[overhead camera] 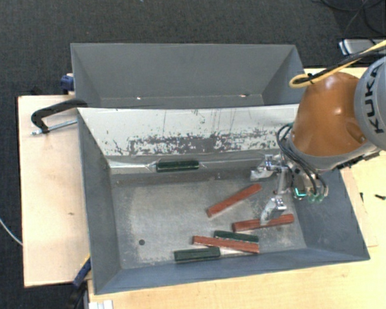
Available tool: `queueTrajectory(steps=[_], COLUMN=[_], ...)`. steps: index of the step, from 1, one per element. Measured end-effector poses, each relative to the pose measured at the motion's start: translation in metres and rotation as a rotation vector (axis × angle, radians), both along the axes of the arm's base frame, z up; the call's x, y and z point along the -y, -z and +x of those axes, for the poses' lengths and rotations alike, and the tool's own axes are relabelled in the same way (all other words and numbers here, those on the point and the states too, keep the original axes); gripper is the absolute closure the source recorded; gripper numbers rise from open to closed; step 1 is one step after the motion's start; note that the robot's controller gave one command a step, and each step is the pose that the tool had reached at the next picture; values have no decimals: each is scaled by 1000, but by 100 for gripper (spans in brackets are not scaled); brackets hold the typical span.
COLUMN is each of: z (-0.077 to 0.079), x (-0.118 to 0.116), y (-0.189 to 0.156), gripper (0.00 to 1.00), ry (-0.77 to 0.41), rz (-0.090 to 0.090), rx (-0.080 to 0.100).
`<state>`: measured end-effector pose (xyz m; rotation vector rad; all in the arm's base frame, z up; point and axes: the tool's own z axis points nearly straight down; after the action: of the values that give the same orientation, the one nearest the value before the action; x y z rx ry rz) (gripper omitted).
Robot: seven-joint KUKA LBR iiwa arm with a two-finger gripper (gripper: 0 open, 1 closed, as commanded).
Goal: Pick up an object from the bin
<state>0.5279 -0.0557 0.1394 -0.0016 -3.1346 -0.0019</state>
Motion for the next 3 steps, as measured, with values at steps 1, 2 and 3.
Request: queueTrajectory(steps=[1, 2, 3], z=[1, 33, 13], x=[0, -27, 7], y=[-4, 29, 27], gripper=[0, 0, 0], ry=[-1, -123, -77], rz=[-1, -4, 2], rx=[7, 21, 5])
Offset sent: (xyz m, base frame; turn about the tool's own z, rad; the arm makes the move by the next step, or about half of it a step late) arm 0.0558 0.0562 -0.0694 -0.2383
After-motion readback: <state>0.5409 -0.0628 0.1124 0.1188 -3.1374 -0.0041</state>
